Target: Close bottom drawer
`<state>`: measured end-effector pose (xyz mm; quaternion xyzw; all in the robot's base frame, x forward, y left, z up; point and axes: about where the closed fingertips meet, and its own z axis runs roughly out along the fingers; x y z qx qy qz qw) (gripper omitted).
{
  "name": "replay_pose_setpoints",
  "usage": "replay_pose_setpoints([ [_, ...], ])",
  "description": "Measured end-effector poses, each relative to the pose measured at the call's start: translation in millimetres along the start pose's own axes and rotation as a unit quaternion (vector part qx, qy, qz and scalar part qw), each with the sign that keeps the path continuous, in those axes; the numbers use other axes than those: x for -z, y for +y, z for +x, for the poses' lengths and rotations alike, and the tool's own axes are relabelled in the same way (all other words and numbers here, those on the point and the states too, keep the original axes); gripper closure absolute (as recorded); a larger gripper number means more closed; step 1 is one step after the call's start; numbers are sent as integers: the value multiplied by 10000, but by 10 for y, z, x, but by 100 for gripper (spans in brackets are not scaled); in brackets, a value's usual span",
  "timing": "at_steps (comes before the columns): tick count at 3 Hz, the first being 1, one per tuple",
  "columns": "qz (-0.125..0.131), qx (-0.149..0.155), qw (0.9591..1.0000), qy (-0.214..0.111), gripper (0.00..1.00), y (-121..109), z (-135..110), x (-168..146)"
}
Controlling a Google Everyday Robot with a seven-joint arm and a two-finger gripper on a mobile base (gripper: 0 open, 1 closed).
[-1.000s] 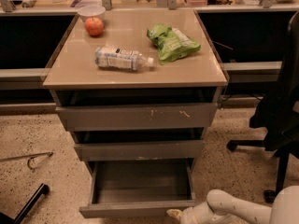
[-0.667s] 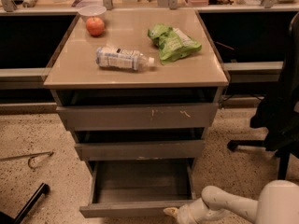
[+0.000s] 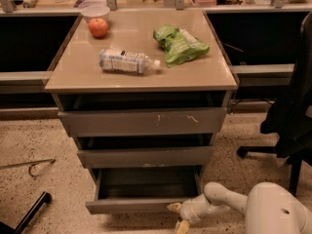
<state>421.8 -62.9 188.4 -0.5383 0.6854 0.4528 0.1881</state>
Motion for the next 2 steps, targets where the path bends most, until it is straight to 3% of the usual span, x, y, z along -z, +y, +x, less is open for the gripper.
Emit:
replay_pose_setpoints([
  [1,552,243,9982,8,0,-254,-165,181],
  [2,772,237,9967,44,0,-355,-151,165],
])
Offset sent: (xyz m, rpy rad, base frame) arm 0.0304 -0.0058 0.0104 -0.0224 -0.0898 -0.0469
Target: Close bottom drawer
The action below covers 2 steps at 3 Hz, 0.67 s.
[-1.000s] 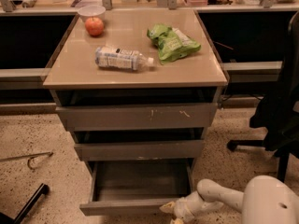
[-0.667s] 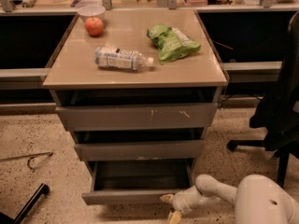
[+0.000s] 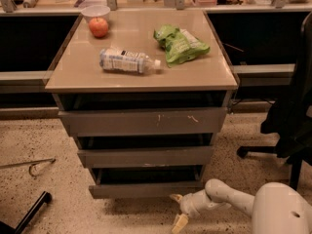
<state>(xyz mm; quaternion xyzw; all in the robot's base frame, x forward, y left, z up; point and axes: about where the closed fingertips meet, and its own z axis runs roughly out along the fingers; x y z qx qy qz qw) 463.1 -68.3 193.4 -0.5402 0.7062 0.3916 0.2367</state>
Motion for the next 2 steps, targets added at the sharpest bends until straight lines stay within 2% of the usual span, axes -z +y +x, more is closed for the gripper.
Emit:
replay_pose_setpoints([
  [1,0,1,10000,0,0,0,0,0],
  [2,101,207,9997,2,0,-130,-77,-47],
])
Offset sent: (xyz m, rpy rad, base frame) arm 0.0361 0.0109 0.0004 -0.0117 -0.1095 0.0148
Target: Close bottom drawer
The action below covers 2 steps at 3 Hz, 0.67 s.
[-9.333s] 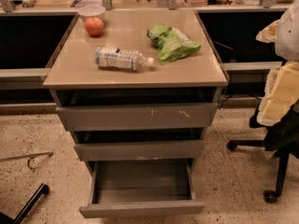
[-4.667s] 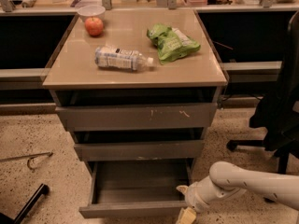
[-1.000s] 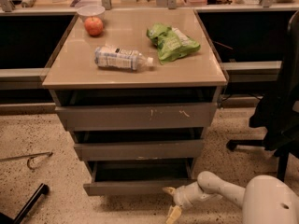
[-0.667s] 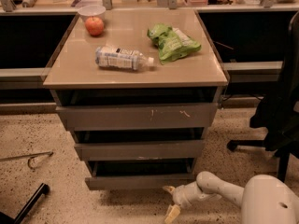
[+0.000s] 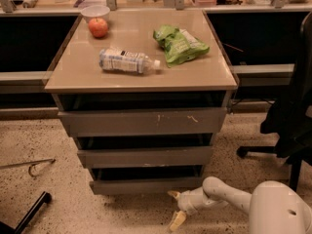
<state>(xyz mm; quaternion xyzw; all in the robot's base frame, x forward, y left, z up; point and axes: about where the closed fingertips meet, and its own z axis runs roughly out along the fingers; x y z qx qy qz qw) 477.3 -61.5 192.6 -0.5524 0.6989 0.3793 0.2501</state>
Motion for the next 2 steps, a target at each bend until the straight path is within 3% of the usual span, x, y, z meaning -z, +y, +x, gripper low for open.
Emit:
replay_pose_setpoints([
  [1,433,529,9976,-98,0,-408,-297,-2],
  [2,701,787,9942,-193,0,-625,-476,-28],
])
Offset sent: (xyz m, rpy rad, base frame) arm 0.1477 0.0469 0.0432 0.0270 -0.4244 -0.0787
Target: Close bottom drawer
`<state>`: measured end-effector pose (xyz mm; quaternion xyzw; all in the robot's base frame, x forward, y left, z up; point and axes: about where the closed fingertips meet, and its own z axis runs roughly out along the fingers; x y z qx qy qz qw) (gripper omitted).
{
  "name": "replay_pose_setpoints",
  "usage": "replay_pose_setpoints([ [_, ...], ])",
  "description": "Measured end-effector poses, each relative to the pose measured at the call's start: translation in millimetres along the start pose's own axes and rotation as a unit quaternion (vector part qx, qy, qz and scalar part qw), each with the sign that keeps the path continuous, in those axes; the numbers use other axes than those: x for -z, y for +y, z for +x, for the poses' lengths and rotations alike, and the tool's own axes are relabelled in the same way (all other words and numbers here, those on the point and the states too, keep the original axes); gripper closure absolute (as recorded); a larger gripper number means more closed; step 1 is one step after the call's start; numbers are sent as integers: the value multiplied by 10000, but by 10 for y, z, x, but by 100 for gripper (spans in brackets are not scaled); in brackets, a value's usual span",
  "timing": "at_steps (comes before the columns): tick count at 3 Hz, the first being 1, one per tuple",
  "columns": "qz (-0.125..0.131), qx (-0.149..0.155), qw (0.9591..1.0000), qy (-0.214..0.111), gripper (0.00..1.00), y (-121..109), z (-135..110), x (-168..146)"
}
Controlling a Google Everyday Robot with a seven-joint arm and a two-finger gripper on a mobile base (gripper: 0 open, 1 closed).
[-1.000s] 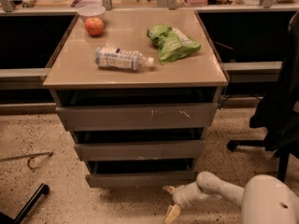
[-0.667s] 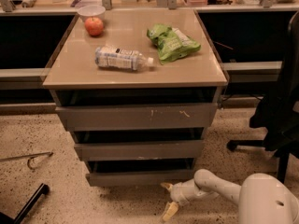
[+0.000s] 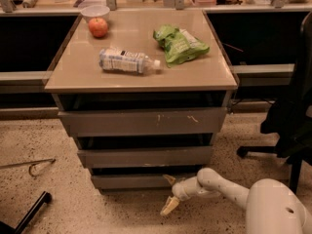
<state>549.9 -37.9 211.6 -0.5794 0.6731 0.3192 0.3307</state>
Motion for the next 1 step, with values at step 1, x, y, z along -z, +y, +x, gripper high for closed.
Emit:
replay_pose_setpoints([
  [1,0,0,10000,0,0,0,0,0],
])
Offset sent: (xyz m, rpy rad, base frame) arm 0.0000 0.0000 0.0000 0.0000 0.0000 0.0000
